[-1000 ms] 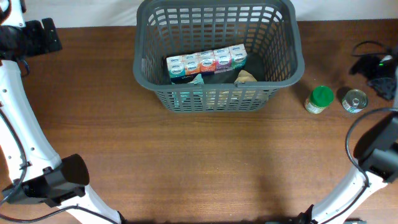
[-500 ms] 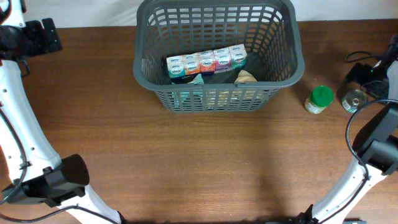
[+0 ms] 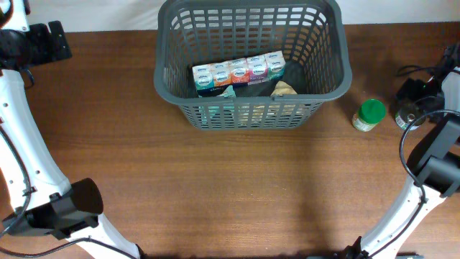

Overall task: Pack container
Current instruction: 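Lower the right gripper over the tuna can and grasp it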

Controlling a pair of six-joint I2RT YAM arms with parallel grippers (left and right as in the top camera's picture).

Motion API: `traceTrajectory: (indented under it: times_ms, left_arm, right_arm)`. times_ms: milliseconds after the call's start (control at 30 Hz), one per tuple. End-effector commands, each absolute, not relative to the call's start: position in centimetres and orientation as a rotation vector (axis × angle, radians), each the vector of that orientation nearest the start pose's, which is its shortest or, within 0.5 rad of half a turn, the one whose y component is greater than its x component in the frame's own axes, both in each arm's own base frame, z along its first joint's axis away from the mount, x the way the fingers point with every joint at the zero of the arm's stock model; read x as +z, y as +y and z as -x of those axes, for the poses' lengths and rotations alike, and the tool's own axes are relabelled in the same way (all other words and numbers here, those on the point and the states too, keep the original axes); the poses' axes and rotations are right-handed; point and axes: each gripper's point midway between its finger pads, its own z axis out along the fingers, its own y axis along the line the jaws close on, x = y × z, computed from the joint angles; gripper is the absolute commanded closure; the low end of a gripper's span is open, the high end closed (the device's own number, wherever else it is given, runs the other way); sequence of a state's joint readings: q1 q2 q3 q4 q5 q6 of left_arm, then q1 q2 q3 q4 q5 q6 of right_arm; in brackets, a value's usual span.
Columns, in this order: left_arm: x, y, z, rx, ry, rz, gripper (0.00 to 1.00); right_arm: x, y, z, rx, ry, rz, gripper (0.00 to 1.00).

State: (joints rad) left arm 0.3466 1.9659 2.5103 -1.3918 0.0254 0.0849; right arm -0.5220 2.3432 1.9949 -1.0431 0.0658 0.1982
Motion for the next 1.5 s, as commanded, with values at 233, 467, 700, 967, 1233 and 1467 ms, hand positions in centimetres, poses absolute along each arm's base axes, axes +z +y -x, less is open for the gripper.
traceTrajectory:
  times_ms: [233, 467, 700, 967, 1233, 1467]
  left_arm:
    - [34.7, 15.5, -43.7, 0.157, 2.413, 0.322, 0.01]
    - [34.7, 15.5, -43.7, 0.157, 2.413, 0.322, 0.01]
    - [34.7, 15.5, -43.7, 0.157, 2.413, 0.322, 0.01]
    - [34.7, 15.5, -43.7, 0.157, 2.413, 0.322, 0.01]
    - [34.7, 15.5, -43.7, 0.157, 2.413, 0.322, 0.01]
    - [34.7, 15.5, -43.7, 0.157, 2.413, 0.322, 0.01]
  right_arm:
    - [1.5, -25.8, -41.6, -0.11, 2.791, -1.187, 0.01]
    - [1.4, -26.2, -41.3, -0.108, 2.778, -1.219, 0.01]
    - [-0.3, -25.9, -41.1, -0.091, 2.802, -1.246, 0.01]
    - [-1.3, -25.8, -40.9, -0.086, 2.819, -1.259, 0.01]
    - [-1.3, -26.0, -41.2, -0.089, 2.806, -1.253, 0.01]
    - [-1.3, -25.9, -41.2, -0.089, 2.806, -1.253, 0.1]
